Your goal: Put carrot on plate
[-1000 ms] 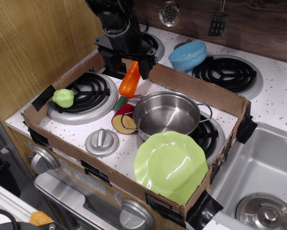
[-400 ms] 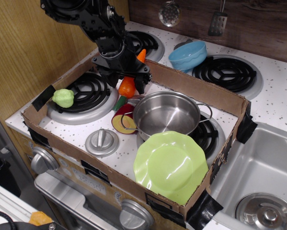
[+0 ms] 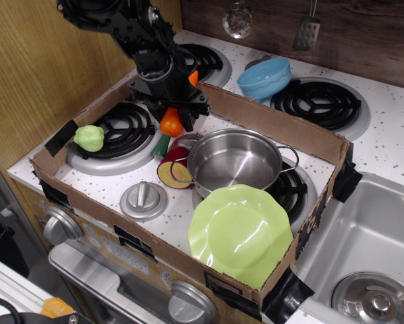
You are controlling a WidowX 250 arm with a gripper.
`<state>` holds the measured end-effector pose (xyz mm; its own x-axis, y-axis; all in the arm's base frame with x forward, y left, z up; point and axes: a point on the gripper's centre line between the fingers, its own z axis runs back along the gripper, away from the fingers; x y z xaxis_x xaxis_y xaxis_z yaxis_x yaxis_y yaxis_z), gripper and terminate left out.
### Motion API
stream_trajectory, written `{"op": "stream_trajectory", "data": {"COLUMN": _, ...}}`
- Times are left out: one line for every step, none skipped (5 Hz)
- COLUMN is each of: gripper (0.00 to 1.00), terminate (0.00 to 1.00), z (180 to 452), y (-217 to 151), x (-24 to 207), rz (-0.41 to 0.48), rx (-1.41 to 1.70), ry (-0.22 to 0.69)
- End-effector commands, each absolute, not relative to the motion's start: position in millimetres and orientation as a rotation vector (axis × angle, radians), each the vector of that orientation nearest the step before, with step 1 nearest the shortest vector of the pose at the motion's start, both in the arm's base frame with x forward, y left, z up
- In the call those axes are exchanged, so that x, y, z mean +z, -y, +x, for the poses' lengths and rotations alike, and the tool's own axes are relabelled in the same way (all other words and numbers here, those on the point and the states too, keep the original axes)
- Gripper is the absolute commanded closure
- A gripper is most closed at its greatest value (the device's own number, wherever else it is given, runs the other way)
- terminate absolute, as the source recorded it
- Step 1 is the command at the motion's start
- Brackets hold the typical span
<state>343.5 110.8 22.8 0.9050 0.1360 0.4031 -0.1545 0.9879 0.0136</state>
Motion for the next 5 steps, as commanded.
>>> {"op": "stream_trajectory", "data": {"gripper": 1.0, "terminate": 0.0, "z": 373, "y": -113, "x": 56, "rz": 0.094, "rx": 0.04, "ry": 0.452}}
{"op": "stream_trajectory", "data": {"gripper": 1.0, "terminate": 0.0, "z": 369, "y": -104, "x": 67, "rz": 0.058, "rx": 0.057, "ry": 0.325}}
{"op": "stream_trajectory", "data": {"gripper": 1.0, "terminate": 0.0, "z": 350, "y": -87, "x": 87, "rz": 0.057, "rx": 0.141, "ry": 0.255}}
{"op": "stream_trajectory", "data": {"gripper": 1.0, "terminate": 0.0, "z": 330, "y": -70, "x": 104, "rz": 0.066, "rx": 0.237, "ry": 0.252}}
{"op": "stream_trajectory", "data": {"gripper": 1.0, "terminate": 0.0, "z": 314, "y": -53, "x": 117, "rz": 0.108, "rx": 0.333, "ry": 0.283}}
